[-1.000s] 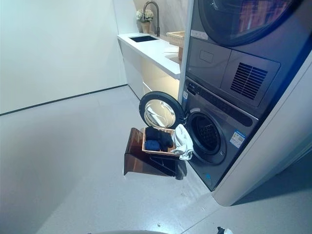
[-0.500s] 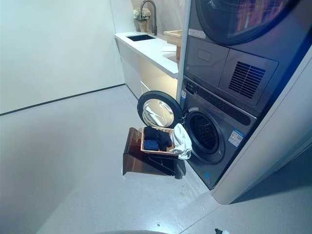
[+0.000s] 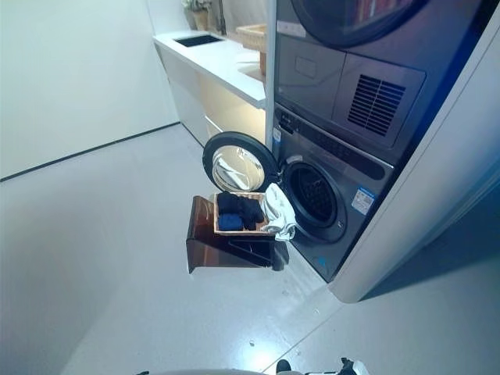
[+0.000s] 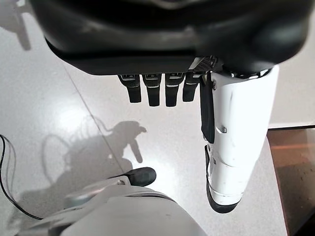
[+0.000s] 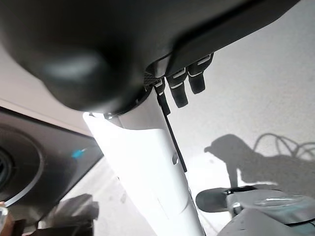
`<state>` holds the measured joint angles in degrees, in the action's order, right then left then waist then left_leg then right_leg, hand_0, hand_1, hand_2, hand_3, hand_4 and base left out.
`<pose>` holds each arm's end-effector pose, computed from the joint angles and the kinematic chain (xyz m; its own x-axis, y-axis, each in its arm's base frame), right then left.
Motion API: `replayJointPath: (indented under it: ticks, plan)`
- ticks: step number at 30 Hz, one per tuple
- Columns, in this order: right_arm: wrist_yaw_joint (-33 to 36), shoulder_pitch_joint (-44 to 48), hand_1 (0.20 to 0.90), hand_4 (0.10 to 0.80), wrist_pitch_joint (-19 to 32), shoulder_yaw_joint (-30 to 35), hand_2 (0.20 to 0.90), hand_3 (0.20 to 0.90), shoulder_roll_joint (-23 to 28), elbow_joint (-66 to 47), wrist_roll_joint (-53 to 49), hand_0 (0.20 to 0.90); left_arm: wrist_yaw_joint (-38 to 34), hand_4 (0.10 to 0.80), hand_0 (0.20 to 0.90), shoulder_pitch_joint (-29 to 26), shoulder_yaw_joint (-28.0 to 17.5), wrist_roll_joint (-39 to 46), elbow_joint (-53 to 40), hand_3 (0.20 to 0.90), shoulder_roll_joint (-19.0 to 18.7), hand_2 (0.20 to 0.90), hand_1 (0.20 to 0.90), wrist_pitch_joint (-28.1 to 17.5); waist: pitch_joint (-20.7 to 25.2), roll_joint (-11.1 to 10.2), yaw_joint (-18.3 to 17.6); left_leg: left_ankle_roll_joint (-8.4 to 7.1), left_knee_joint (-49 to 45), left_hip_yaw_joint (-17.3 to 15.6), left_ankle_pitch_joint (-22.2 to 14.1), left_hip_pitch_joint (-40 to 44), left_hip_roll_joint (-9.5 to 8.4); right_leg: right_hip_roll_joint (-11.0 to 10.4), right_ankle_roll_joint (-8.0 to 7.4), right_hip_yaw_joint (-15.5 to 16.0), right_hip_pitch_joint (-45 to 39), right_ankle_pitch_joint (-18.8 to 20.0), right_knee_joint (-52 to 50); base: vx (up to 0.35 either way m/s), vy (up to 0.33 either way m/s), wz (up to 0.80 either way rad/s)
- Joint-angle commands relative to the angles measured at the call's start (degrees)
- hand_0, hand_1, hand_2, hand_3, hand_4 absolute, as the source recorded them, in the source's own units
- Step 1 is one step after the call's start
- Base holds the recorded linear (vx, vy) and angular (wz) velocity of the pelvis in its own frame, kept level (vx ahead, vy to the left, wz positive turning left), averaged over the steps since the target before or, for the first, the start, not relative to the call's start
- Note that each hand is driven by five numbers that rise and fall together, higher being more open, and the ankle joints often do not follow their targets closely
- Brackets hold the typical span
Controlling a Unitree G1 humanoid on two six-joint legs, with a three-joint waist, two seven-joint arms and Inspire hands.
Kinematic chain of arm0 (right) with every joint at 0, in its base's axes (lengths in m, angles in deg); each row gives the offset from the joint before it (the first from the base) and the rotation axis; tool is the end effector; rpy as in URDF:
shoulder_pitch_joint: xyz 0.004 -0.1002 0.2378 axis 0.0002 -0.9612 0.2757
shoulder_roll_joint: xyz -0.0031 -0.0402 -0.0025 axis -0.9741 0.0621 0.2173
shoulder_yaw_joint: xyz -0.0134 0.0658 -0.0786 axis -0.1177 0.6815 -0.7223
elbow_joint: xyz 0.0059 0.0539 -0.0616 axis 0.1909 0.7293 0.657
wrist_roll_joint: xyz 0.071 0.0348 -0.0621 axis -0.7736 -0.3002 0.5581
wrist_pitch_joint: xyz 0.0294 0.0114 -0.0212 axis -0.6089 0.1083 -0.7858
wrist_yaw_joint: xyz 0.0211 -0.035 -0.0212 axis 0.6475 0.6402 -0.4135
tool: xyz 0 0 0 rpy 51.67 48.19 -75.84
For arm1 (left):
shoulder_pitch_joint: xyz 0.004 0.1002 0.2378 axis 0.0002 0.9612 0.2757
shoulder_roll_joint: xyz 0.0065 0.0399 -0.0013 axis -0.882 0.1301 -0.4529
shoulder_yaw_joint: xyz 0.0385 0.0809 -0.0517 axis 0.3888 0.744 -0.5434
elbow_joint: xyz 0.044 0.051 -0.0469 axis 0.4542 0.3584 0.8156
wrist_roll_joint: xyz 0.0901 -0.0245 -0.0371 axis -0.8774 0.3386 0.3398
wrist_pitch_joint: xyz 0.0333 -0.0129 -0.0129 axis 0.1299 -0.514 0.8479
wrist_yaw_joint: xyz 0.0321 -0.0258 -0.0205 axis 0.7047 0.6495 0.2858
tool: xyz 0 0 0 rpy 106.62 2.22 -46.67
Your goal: Pick up the clothes and place them into the washing machine
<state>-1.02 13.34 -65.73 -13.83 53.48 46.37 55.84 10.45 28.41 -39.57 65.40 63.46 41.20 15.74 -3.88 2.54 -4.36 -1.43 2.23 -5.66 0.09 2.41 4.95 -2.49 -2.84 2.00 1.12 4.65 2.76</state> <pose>0.0522 -0.2056 -0.1242 0.3168 -0.4953 -0.8089 -0.1154 0.8264 -0.5512 0.0434 0.2029 -0.1260 0.1884 0.3891 -0.9017 -0.1046 0.9209 0.3755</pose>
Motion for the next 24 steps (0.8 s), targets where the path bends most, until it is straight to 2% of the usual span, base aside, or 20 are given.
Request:
replayJointPath:
  ticks: [1, 3, 4, 6, 7, 9, 10, 11, 13, 14, 15, 16, 17, 19, 20, 21, 24]
  plan:
    - [2.3, 8.4, 0.900, 0.800, 2.5, -0.9, 0.900, 0.900, 1.9, -0.7, 0.2, 0.900, -2.0, 0.800, 0.900, -5.9, -2.9, 2.5, 0.0, 0.900, 0.1, 0.900, 0.900, -2.2, -7.1, -4.0, -0.3, -0.93, -21.8, 2.4, -0.3, -5.1, -0.91, 1.8, 1.57, -2.6, -4.3, -10.1, -5.2, 0.046, -0.261, 0.06]
    - [3.0, 8.8, 0.900, 0.800, 2.9, -0.8, 0.900, 0.900, 2.5, -1.1, 0.0, 0.900, -2.2, 0.800, 0.900, -6.3, -2.8, 3.8, -0.3, 0.900, 0.2, 0.900, 0.900, -2.6, -9.0, -5.2, 0.6, -0.24, -30.9, 4.6, 2.3, -11.2, -2.72, 2.1, 2.44, -3.1, -4.0, -10.2, -6.3, 0.006, -0.198, 0.00]
    - [3.2, 8.8, 0.900, 0.800, 2.9, -0.5, 0.900, 0.900, 2.8, -1.1, -0.3, 0.900, -2.2, 0.800, 0.900, -6.4, -2.8, 4.4, -0.2, 0.900, 0.4, 0.900, 0.900, -2.8, -9.7, -5.7, 0.9, -0.34, -33.7, 5.5, 2.8, -14.3, -3.79, 1.9, 2.36, -2.9, -3.8, -10.3, -6.5, 0.006, -0.090, -0.09]
    - [3.4, 9.4, 0.900, 0.800, 2.9, -0.2, 0.900, 0.900, 3.7, -0.4, -0.7, 0.900, -2.4, 0.800, 0.900, -6.4, -3.3, 5.6, 0.3, 0.900, 0.7, 0.900, 0.900, -3.1, -9.9, -5.7, 2.1, 0.15, -30.9, 7.5, 0.3, -19.1, -8.30, 1.8, 1.76, -4.2, -3.9, -10.9, -6.3, 0.101, 0.001, -0.10]
    - [3.5, 9.4, 0.900, 0.800, 2.7, -0.1, 0.900, 0.900, 3.8, 0.3, -0.7, 0.900, -2.3, 0.800, 0.900, -6.1, -3.7, 6.1, 0.8, 0.900, 0.9, 0.900, 0.900, -3.1, -9.4, -5.5, 2.6, 0.38, -26.7, 7.7, -0.3, -19.3, -8.40, 2.0, 1.38, -4.9, -4.7, -11.3, -5.7, 0.235, 0.053, -0.10]
    - [3.7, 9.2, 0.900, 0.800, 2.4, 0.1, 0.900, 0.900, 4.2, 1.1, -0.8, 0.900, -2.8, 0.800, 0.900, -5.5, -3.3, 6.3, 0.8, 0.900, 1.0, 0.900, 0.900, -3.1, -9.2, -4.7, 3.4, -0.66, -15.8, 8.0, 4.4, -20.7, -6.23, 2.9, 1.03, -5.6, -7.3, -12.3, -4.4, 0.257, 0.057, -0.18]
    - [3.7, 9.2, 0.900, 0.800, 2.4, 0.1, 0.900, 0.900, 4.2, 1.1, -0.8, 0.900, -2.8, 0.800, 0.900, -5.5, -3.3, 6.3, 0.8, 0.900, 1.0, 0.900, 0.900, -3.1, -9.3, -4.7, 3.4, -0.66, -15.8, 7.9, 4.4, -20.7, -6.25, 2.9, 1.02, -5.6, -7.3, -12.3, -4.4, 0.288, 0.101, -0.24]
    - [3.8, 8.7, 0.900, 0.800, 2.2, 0.4, 0.900, 0.900, 4.5, 1.7, -1.0, 0.900, -3.1, 0.800, 0.900, -5.6, -2.9, 6.7, 1.0, 0.900, 1.1, 0.900, 0.900, -3.1, -9.2, -4.1, 3.9, -1.73, -7.5, 9.0, 8.4, -22.3, -4.51, 3.1, 0.77, -5.9, -9.2, -13.3, -3.4, 0.286, 0.135, -0.02]
    - [4.1, 8.6, 0.900, 0.800, 1.9, 1.5, 0.900, 0.900, 4.4, 2.7, -2.3, 0.900, -3.7, 0.800, 0.900, -5.8, -2.5, 6.9, 1.1, 0.900, 1.4, 0.900, 0.900, -3.1, -8.6, -3.5, 3.9, -2.59, -3.6, 5.6, 10.5, -23.5, -2.18, 2.7, 0.13, -6.6, -11.3, -15.0, -2.4, 0.295, 0.172, -0.01]
    - [4.1, 8.5, 0.900, 0.800, 1.9, 1.5, 0.900, 0.900, 4.4, 2.7, -2.3, 0.900, -3.7, 0.800, 0.900, -5.8, -2.5, 6.9, 1.1, 0.900, 1.4, 0.900, 0.900, -3.1, -8.7, -3.6, 4.0, -2.58, -3.6, 5.4, 10.5, -23.4, -2.19, 2.6, 0.12, -6.7, -11.4, -15.0, -2.3, 0.309, 0.234, -0.34]
    - [4.2, 8.0, 0.900, 0.800, 2.0, 2.2, 0.900, 0.900, 3.9, 3.3, -3.3, 0.900, -4.0, 0.800, 0.900, -5.8, -2.4, 7.1, 1.1, 0.900, 1.7, 0.900, 0.900, -3.0, -7.6, -3.2, 4.3, -2.00, -3.4, 3.4, 10.7, -21.7, -1.78, 1.2, -0.43, -6.1, -13.5, -16.2, -1.8, 0.208, 0.161, -0.48]
    - [4.2, 8.0, 0.900, 0.800, 2.0, 2.2, 0.900, 0.900, 3.9, 3.3, -3.3, 0.900, -4.0, 0.800, 0.900, -5.8, -2.4, 7.1, 1.1, 0.900, 1.7, 0.900, 0.900, -3.0, -7.6, -3.2, 4.3, -1.99, -3.4, 3.4, 10.7, -21.7, -1.78, 1.2, -0.43, -6.1, -13.5, -16.2, -1.8, 0.442, 0.358, -0.65]
    - [4.3, 8.3, 0.900, 0.800, 1.9, 3.1, 0.900, 0.900, 3.7, 3.4, -4.6, 0.900, -4.1, 0.800, 0.900, -6.3, -2.0, 7.2, 0.8, 0.900, 1.3, 0.900, 0.900, -3.4, -6.3, -3.6, 4.6, -1.37, -7.0, 1.4, 9.4, -23.0, -2.94, -1.5, -1.55, -5.4, -13.6, -17.1, -2.5, 0.303, 0.243, -0.66]
    - [4.0, 9.4, 0.900, 0.800, 1.5, 1.9, 0.900, 0.900, 2.5, 3.3, -4.1, 0.900, -4.6, 0.800, 0.900, -6.8, -2.7, 7.5, 0.4, 0.900, 0.4, 0.900, 0.900, -3.8, -5.5, -4.3, 5.3, -1.10, -7.6, -0.8, 9.0, -23.1, -2.41, -2.6, -1.75, -5.6, -12.0, -16.7, -3.2, 0.236, 0.190, -0.61]
    - [4.0, 9.4, 0.900, 0.800, 1.5, 1.9, 0.900, 0.900, 2.5, 3.3, -4.1, 0.900, -4.6, 0.800, 0.900, -6.8, -2.7, 7.5, 0.4, 0.900, 0.4, 0.900, 0.900, -3.8, -5.4, -4.4, 5.3, -1.10, -7.6, -0.9, 8.9, -23.1, -2.39, -2.6, -1.76, -5.7, -11.9, -16.7, -3.2, 0.117, 0.104, -0.62]
    - [3.7, 11.1, 0.900, 0.800, 1.5, 0.3, 0.900, 0.900, 1.9, 2.2, -3.0, 0.900, -4.6, 0.800, 0.900, -7.3, -3.0, 7.8, 0.0, 0.900, -0.5, 0.900, 0.900, -3.9, -5.2, -5.3, 6.5, -0.78, -7.7, -2.5, 8.1, -23.5, -2.18, -4.1, -2.97, -4.2, -10.6, -15.4, -2.7, 0.103, 0.078, -0.85]
    - [3.6, 12.7, 0.900, 0.800, 1.8, -0.2, 0.900, 0.900, 1.6, 0.4, -2.6, 0.900, -4.7, 0.800, 0.900, -8.4, -2.6, 7.4, 0.4, 0.900, -0.7, 0.900, 0.900, -3.7, -4.9, -6.0, 6.9, -0.43, -10.3, -3.1, 7.0, -24.9, -2.32, -4.6, -3.58, -3.5, -10.9, -14.3, -1.4, 0.149, 0.066, -0.66]
